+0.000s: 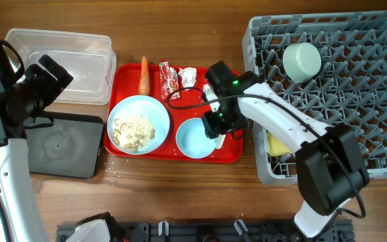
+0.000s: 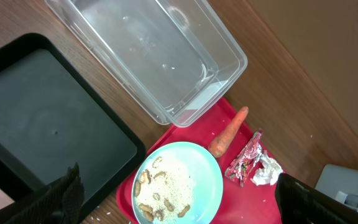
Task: Sort waste into correct bins and load items into the dishwasher rack
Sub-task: 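Grasp the light-blue bowl with the right gripper and place it in the rack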
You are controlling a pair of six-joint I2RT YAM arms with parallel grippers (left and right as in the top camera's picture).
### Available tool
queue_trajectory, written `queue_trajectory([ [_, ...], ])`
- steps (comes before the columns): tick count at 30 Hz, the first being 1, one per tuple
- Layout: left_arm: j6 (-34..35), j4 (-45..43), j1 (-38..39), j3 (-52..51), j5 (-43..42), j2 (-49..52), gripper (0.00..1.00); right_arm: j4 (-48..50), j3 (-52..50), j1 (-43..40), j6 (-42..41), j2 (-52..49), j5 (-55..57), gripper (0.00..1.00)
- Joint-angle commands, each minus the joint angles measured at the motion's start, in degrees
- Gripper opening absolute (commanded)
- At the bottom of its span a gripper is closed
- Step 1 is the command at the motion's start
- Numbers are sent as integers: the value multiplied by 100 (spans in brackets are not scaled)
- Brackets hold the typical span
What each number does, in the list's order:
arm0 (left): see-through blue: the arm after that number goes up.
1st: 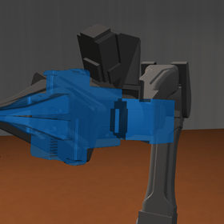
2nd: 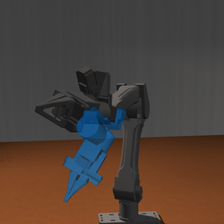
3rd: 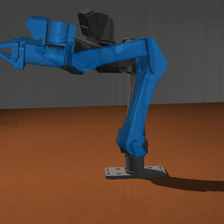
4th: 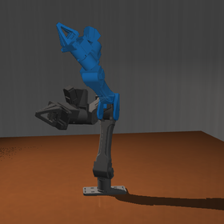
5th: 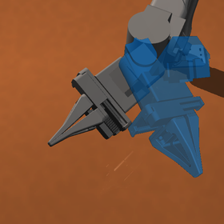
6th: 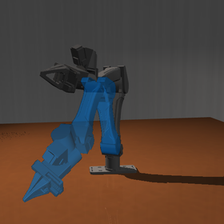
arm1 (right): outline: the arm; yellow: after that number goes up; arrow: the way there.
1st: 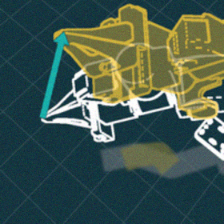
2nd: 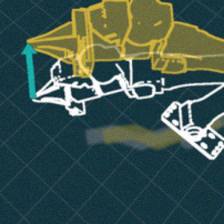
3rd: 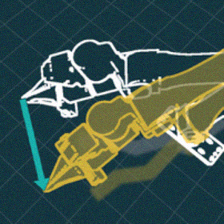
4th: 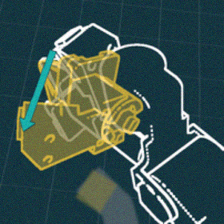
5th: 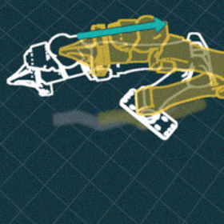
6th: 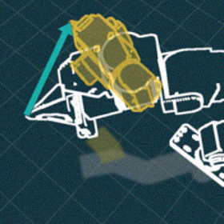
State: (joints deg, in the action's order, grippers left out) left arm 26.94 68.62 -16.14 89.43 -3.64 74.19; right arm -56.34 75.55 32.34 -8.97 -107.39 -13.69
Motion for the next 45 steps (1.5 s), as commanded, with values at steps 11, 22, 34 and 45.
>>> queue_trajectory([
  [11, 52, -20, -28, 20, 96, 7, 100, 448, 409, -46, -909, 168, 1934, 4],
  [22, 52, -20, -28, 22, 96, 7, 100, 1934, 540, -1502, -748, 1749, 9274, 4],
  [34, 52, -20, -28, 20, 96, 7, 100, 3792, 538, -3617, 1801, 177, 9014, 4],
  [45, 52, -20, -28, 22, 96, 7, 100, 4586, 520, -3587, 2997, -796, 8957, 4],
])
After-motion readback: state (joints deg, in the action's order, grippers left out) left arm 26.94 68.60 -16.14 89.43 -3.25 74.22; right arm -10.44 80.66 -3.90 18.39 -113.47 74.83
